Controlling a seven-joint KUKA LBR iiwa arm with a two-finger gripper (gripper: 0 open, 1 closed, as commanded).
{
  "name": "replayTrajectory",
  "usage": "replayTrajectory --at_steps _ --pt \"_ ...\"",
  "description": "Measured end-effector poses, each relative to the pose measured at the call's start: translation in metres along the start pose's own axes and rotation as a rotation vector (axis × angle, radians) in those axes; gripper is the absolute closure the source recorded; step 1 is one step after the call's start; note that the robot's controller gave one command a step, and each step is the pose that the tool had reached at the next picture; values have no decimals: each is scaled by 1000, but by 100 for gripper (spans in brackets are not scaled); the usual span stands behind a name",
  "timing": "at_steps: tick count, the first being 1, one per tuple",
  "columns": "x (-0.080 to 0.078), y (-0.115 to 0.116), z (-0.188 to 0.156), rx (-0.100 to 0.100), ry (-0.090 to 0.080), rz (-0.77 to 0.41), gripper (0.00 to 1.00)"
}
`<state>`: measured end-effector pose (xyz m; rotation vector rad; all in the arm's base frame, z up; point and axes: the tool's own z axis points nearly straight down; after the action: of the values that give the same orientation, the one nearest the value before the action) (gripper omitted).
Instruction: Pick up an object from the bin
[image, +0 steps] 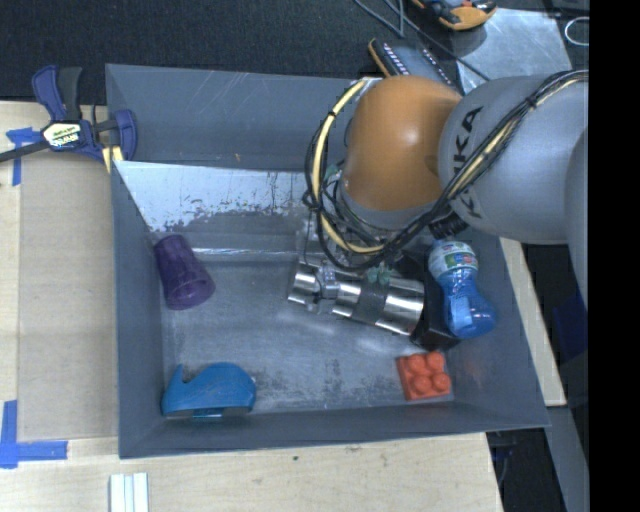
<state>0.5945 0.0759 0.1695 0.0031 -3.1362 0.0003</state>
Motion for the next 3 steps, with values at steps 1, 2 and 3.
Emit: replayTrajectory --at_steps 1,2,3 --pt "-2 0 -5 -1 -9 2 0" --pt "-11 -77 -1 2 -6 273 0" --pt "-9 -87 90 -3 -11 197 0"
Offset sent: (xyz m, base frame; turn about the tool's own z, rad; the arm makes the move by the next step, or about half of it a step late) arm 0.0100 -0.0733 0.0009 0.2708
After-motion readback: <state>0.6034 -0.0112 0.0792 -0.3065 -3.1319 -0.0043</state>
